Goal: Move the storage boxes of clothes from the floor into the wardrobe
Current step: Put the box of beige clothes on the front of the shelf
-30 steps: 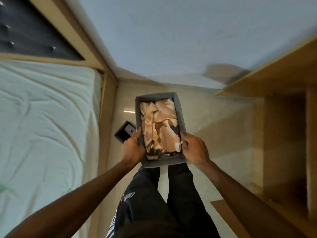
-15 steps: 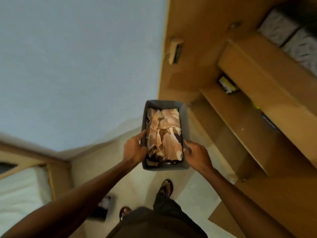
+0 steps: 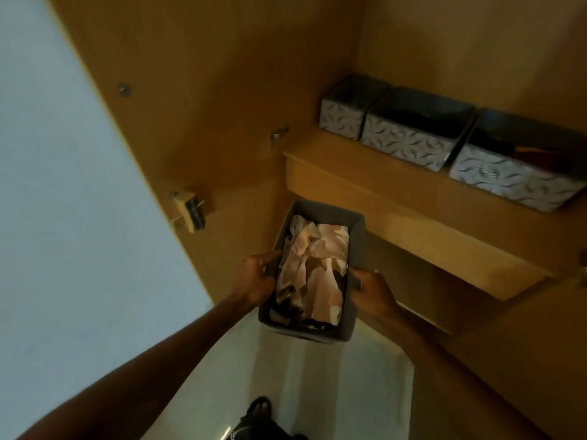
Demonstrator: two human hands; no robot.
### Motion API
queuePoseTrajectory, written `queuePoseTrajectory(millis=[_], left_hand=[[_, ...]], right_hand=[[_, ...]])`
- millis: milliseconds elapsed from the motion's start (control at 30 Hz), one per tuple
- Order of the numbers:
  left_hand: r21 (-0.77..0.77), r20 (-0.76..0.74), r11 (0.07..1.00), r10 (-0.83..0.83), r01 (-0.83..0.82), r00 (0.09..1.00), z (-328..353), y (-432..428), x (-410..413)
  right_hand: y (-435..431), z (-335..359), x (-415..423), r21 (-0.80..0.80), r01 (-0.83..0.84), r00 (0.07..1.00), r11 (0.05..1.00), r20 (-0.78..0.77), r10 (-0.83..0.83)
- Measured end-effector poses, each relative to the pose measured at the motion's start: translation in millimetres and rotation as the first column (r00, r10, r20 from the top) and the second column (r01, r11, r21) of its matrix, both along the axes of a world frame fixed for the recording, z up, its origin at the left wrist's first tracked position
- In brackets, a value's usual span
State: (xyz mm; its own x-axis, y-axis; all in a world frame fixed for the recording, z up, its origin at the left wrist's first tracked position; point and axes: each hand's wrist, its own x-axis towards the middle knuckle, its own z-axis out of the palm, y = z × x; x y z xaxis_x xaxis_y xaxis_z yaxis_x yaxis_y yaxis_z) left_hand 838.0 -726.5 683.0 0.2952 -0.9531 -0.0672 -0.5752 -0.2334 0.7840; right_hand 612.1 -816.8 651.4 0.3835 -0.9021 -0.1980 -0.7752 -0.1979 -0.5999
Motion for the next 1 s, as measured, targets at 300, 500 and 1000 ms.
queuePoseTrajectory(millis=[300,500,1000], left_hand=[[-0.026,0.075,0.922,-0.382,0.385,0.921,20,-174,-4],[-0.083,0.139,0.843,-0.519,0.532,0.844,48,-276,-63],[-0.045,0.077,0.684,-0.725,0.728,0.685,33,-324,-230]], right_hand=[[-71,27,-38,0.051,0.479,0.836,0.876,0.278,-0.473],[-106,48,-76,0.328,0.771,0.377,0.546,0.456,-0.806],[-171,70,-165,0.416,0.764,0.143,0.494,0.636,-0.758]])
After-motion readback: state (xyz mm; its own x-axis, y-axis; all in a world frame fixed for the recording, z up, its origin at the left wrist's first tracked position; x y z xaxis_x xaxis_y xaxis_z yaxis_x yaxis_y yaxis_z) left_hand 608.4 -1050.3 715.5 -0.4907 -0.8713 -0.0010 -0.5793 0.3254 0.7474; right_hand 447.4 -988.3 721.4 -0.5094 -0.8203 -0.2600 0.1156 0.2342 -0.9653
